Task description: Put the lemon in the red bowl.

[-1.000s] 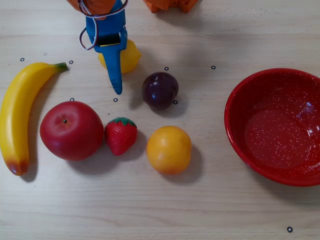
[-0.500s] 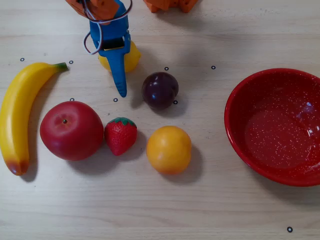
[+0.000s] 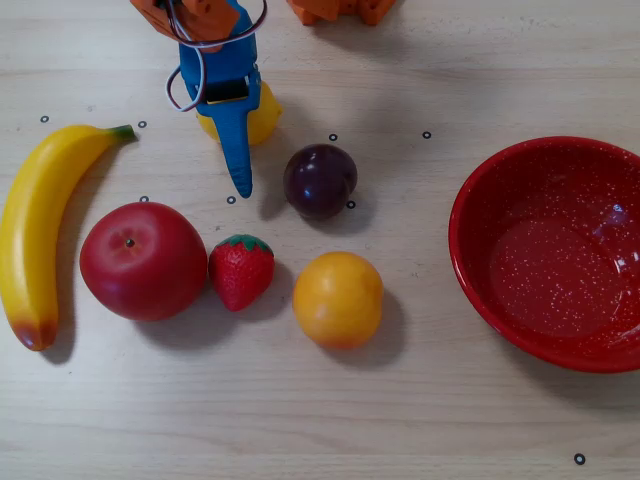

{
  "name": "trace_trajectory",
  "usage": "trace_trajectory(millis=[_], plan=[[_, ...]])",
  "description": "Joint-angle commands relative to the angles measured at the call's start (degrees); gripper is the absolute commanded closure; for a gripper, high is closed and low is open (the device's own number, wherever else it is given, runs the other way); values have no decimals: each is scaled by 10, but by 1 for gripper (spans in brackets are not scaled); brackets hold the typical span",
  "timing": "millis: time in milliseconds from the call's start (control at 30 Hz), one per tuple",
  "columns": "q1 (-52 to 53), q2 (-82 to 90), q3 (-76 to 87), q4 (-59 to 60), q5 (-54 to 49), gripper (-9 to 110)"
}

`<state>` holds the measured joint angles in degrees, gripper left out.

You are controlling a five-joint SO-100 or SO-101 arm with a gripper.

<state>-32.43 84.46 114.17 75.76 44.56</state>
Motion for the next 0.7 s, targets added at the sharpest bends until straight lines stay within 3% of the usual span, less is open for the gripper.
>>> trace_trajectory(millis=[0,667], plan=[[12,18,-19,-12,-11,38],[4,27,-18,-21,-20,40]])
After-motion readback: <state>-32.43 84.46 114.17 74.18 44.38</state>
